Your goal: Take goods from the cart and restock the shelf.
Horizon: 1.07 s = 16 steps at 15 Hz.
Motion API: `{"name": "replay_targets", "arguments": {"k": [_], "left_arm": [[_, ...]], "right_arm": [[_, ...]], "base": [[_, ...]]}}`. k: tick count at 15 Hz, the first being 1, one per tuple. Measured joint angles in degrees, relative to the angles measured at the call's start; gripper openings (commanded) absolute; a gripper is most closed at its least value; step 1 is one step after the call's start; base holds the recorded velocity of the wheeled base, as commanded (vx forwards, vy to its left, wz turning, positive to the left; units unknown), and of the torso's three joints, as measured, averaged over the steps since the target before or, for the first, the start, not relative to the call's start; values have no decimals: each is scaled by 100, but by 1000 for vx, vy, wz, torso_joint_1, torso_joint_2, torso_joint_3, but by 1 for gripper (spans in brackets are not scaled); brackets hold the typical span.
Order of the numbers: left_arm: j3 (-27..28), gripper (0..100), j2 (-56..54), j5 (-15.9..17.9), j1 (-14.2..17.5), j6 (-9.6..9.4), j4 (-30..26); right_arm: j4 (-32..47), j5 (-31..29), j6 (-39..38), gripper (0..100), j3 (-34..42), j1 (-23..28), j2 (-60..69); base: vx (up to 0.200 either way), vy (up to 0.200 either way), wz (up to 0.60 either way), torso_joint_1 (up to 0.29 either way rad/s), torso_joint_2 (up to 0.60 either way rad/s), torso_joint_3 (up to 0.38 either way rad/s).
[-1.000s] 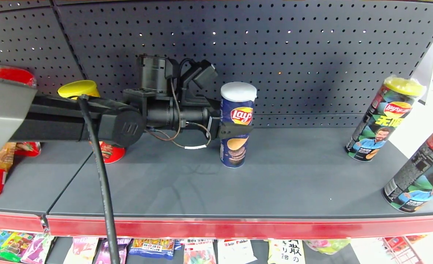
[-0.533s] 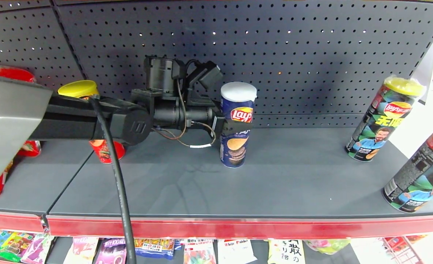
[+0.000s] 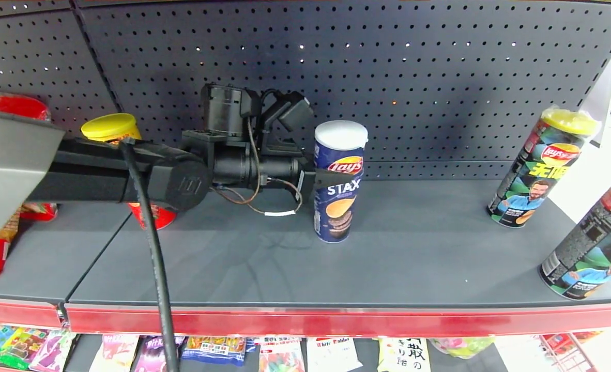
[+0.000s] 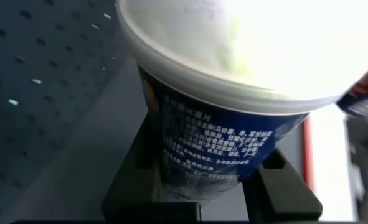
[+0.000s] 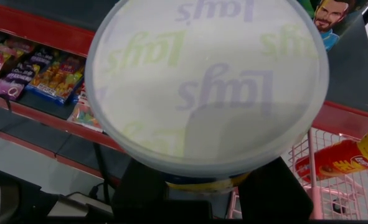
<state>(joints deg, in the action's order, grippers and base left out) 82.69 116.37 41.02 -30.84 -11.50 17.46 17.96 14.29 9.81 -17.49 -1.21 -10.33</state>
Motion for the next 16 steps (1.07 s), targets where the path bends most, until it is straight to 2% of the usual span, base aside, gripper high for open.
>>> {"name": "replay_targets", "arguments": {"k": [3,8,9,11,16], "left_arm": [[-566,0,-477,332,17,0,-68],[-1565,0,-1268,534,2,-24,9],[-1737,0,-1384,562,0,-68,5],[-2094,0,-1552,589,-5,-383,5],[-2315,0,-1712,652,-71,-410,6]], "right_arm": [[-11,2,0,0,0,0,-1],[-28,2,1,0,-23,0,-6],[-28,5,0,0,-26,0,-6],[-26,11,1,0,-41,-2,-6],[-28,10,1,0,-52,-9,-6]], "base": [[0,0,0,0,0,0],[0,0,0,0,0,0],[0,0,0,0,0,0],[0,0,0,0,0,0],[0,0,0,0,0,0]]}}
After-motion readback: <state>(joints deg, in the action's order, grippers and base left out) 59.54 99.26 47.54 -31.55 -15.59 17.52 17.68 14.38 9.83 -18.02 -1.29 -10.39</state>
